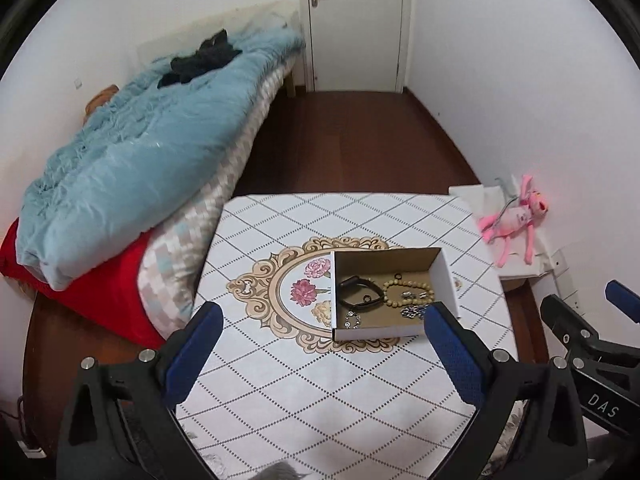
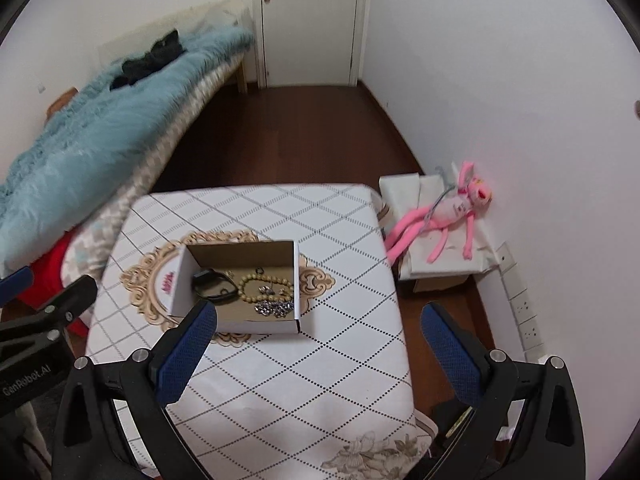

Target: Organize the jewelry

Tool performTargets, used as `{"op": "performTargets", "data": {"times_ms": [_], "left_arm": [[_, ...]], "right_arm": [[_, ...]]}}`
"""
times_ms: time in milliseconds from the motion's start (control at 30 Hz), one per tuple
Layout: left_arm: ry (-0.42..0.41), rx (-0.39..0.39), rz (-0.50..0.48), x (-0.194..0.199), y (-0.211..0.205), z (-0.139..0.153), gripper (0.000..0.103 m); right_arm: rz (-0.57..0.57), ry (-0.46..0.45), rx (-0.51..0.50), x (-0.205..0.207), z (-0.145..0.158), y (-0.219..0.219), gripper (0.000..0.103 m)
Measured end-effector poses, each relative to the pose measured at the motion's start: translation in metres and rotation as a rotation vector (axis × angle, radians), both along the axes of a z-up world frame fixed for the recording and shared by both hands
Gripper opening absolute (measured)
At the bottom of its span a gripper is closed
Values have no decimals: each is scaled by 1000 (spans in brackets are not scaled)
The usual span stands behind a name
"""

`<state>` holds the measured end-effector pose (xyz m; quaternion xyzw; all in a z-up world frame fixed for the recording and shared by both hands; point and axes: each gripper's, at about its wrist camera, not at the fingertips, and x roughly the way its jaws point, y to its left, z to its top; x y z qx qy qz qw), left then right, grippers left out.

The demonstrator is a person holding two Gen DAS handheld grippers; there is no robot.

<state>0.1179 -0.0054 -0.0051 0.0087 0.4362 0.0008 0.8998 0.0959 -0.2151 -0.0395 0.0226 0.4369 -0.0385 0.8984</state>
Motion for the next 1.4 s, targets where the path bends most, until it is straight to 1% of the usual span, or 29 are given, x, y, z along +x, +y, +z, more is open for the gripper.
{"op": "performTargets", "data": {"times_ms": [133, 233, 367, 600, 767, 900, 1000, 1200, 1400], "left_arm": [[-50, -1, 0, -25, 2, 24, 103], [-61, -14, -1, -38, 4, 33, 103], [-69, -32, 4, -52, 9, 41, 103], [-83, -47, 3, -75, 12, 53, 103], [-88, -46, -6, -81, 9, 57, 103], [-79, -44, 0, -80, 8, 55, 103], [-61, -49, 8, -73, 8, 50, 103], [-28, -29, 21, -52, 8, 37, 103], [16, -12, 26, -29, 7, 23, 103]], "right_arm": [[-5, -62, -10, -27, 29, 0, 103], [-10, -101, -17, -48, 48, 2, 103], [-13, -132, -18, -70, 65, 3, 103], [-15, -149, -10, -97, 79, 3, 103], [-19, -151, 1, -107, 85, -2, 103], [-22, -146, -6, -110, 86, -2, 103], [-26, -137, -14, -105, 85, -3, 103], [-38, -111, -28, -81, 75, -4, 103], [-43, -72, -31, -49, 57, -4, 103]]}}
